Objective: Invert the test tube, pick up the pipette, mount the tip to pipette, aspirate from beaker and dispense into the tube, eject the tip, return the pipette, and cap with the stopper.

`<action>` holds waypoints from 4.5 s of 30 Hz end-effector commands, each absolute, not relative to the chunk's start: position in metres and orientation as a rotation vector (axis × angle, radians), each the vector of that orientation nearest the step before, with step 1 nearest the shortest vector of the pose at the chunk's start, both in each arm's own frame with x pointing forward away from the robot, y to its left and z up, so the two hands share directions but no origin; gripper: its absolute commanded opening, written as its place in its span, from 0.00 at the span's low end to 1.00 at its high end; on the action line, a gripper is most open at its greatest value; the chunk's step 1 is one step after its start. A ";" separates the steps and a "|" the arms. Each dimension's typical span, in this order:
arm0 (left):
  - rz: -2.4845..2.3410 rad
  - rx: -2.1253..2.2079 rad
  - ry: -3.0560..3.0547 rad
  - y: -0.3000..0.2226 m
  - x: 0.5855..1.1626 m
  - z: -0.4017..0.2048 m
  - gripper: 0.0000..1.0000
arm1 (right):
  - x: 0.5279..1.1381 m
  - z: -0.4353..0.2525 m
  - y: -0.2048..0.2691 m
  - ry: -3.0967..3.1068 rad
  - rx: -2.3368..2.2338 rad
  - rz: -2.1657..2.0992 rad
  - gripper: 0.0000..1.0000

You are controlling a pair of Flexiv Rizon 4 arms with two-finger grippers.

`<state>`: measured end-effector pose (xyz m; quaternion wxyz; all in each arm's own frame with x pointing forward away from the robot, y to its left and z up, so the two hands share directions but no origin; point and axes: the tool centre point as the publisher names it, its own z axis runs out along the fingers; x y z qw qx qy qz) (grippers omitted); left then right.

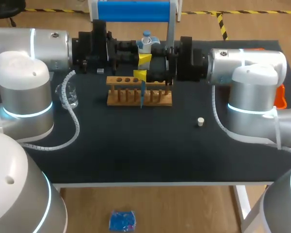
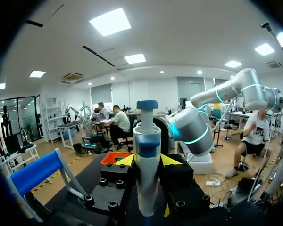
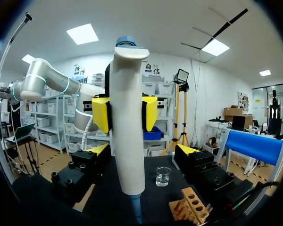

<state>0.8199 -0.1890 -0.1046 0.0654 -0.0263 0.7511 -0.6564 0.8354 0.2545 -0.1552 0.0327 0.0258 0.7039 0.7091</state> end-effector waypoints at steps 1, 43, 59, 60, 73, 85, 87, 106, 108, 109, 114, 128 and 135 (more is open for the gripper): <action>-1.982 -0.078 2.262 -0.190 0.820 -0.105 0.00 | 0.837 -0.155 0.252 2.172 0.073 2.186 0.18; -1.982 -0.078 2.262 -0.190 0.820 -0.105 1.00 | 0.837 -0.160 0.256 2.327 -0.023 2.217 0.00; -1.982 -0.078 2.262 -0.190 0.820 -0.105 1.00 | 0.848 -0.157 0.219 2.412 -0.153 2.170 0.00; -1.982 -0.078 2.262 -0.190 0.820 -0.105 1.00 | 0.848 -0.156 0.213 2.417 -0.163 2.173 0.00; -1.982 -0.078 2.262 -0.190 0.820 -0.105 1.00 | 0.859 -0.155 0.128 2.437 -0.223 2.235 0.00; -1.982 -0.078 2.262 -0.190 0.820 -0.105 1.00 | 0.868 -0.144 0.031 2.458 -0.211 2.130 0.00; -1.982 -0.078 2.262 -0.190 0.820 -0.105 1.00 | 0.872 -0.142 0.014 2.461 -0.209 2.139 0.00; -1.982 -0.078 2.262 -0.190 0.820 -0.105 1.00 | 0.899 -0.143 -0.095 2.393 -0.177 2.116 0.00; -1.982 -0.078 2.262 -0.190 0.820 -0.105 1.00 | 0.902 -0.143 -0.102 2.391 -0.178 2.115 0.00; -1.982 -0.078 2.262 -0.190 0.820 -0.105 1.00 | 0.904 -0.144 -0.108 2.390 -0.178 2.114 0.00; -1.982 -0.078 2.262 -0.190 0.820 -0.105 1.00 | 0.915 -0.151 -0.129 2.392 -0.178 2.124 0.00; -1.982 -0.078 2.262 -0.190 0.820 -0.105 1.00 | 0.932 -0.170 -0.156 2.376 -0.212 2.165 0.00; -1.982 -0.078 2.262 -0.190 0.820 -0.105 1.00 | 0.935 -0.176 -0.157 2.378 -0.236 2.178 0.00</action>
